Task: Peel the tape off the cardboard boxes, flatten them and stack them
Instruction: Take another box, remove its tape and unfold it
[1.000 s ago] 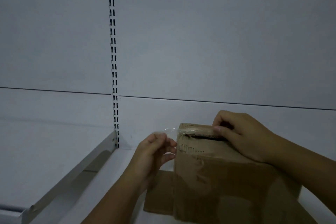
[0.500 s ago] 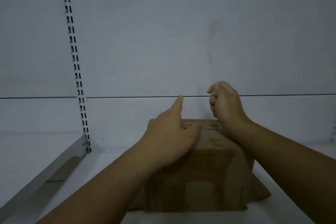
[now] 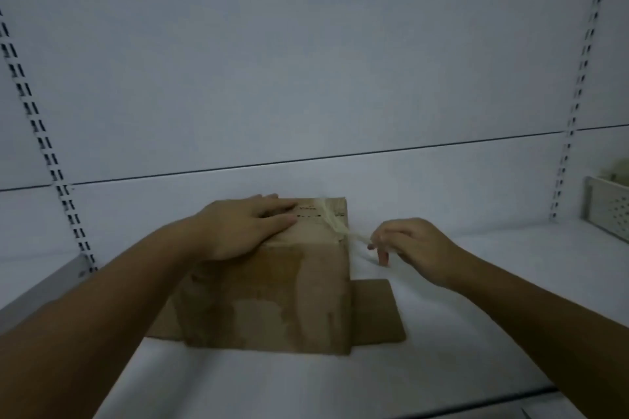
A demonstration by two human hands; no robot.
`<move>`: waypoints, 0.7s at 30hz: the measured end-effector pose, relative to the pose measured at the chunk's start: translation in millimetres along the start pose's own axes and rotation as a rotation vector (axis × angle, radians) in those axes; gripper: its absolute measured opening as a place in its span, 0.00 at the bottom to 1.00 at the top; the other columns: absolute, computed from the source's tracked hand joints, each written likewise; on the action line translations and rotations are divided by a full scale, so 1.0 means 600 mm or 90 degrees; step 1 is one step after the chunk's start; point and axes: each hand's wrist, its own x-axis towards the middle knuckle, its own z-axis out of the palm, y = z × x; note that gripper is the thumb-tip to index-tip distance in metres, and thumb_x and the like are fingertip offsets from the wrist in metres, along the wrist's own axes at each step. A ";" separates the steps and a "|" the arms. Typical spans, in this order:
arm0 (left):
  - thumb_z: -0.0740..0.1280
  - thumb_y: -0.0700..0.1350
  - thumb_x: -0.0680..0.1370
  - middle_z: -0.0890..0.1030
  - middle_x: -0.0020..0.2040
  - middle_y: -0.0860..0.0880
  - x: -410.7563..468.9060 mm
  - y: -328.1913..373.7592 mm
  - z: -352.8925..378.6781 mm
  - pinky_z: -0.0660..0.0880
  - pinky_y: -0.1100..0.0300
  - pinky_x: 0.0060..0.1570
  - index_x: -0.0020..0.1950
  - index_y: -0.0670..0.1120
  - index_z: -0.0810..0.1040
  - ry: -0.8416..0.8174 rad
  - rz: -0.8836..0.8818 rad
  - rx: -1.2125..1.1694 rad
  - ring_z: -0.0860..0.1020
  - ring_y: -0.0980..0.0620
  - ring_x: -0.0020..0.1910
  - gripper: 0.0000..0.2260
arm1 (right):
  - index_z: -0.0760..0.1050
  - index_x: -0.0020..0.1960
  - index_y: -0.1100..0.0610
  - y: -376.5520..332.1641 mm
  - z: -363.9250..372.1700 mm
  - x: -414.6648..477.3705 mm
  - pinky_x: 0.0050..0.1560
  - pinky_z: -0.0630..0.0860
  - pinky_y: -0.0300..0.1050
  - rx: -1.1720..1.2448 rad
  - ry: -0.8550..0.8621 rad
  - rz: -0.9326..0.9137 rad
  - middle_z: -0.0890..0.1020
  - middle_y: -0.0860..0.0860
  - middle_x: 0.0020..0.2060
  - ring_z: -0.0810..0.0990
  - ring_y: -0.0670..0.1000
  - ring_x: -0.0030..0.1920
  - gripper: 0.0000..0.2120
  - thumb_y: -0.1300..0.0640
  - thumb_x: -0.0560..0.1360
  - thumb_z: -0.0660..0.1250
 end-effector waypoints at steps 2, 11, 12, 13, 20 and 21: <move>0.49 0.64 0.77 0.56 0.76 0.60 -0.001 0.004 0.004 0.48 0.55 0.73 0.72 0.66 0.59 0.016 -0.006 -0.011 0.54 0.56 0.75 0.22 | 0.79 0.29 0.45 0.040 0.001 -0.015 0.37 0.72 0.32 0.012 -0.052 0.016 0.83 0.54 0.35 0.79 0.42 0.34 0.22 0.62 0.76 0.58; 0.61 0.55 0.78 0.80 0.50 0.58 -0.017 0.020 0.032 0.70 0.62 0.49 0.50 0.62 0.78 0.328 -0.005 -0.069 0.76 0.57 0.50 0.06 | 0.79 0.30 0.54 0.097 -0.013 -0.011 0.31 0.69 0.35 0.167 0.027 0.087 0.76 0.45 0.21 0.72 0.41 0.24 0.16 0.63 0.75 0.64; 0.59 0.55 0.79 0.82 0.49 0.55 -0.018 0.017 0.039 0.71 0.58 0.50 0.50 0.59 0.79 0.386 -0.025 -0.057 0.77 0.53 0.51 0.09 | 0.80 0.34 0.56 0.097 -0.015 -0.011 0.27 0.68 0.34 0.211 0.054 0.093 0.75 0.45 0.20 0.70 0.40 0.22 0.11 0.62 0.74 0.66; 0.56 0.58 0.79 0.82 0.50 0.54 -0.020 0.017 0.047 0.71 0.52 0.56 0.51 0.58 0.80 0.436 -0.050 -0.035 0.77 0.49 0.54 0.14 | 0.80 0.38 0.57 0.102 -0.015 -0.012 0.26 0.68 0.35 0.252 0.088 0.093 0.75 0.45 0.21 0.70 0.41 0.22 0.07 0.62 0.74 0.67; 0.58 0.50 0.75 0.77 0.54 0.65 -0.059 0.170 0.106 0.70 0.71 0.56 0.50 0.57 0.79 0.508 0.255 -0.210 0.74 0.69 0.55 0.11 | 0.75 0.50 0.62 0.106 -0.024 -0.004 0.42 0.79 0.36 0.414 0.245 0.120 0.80 0.56 0.44 0.81 0.48 0.40 0.09 0.65 0.70 0.71; 0.59 0.51 0.74 0.76 0.56 0.67 -0.054 0.193 0.124 0.69 0.73 0.55 0.53 0.59 0.78 0.464 0.301 -0.226 0.73 0.70 0.56 0.11 | 0.75 0.50 0.61 0.107 -0.026 -0.003 0.47 0.80 0.40 0.436 0.232 0.131 0.80 0.57 0.46 0.81 0.51 0.44 0.11 0.64 0.69 0.72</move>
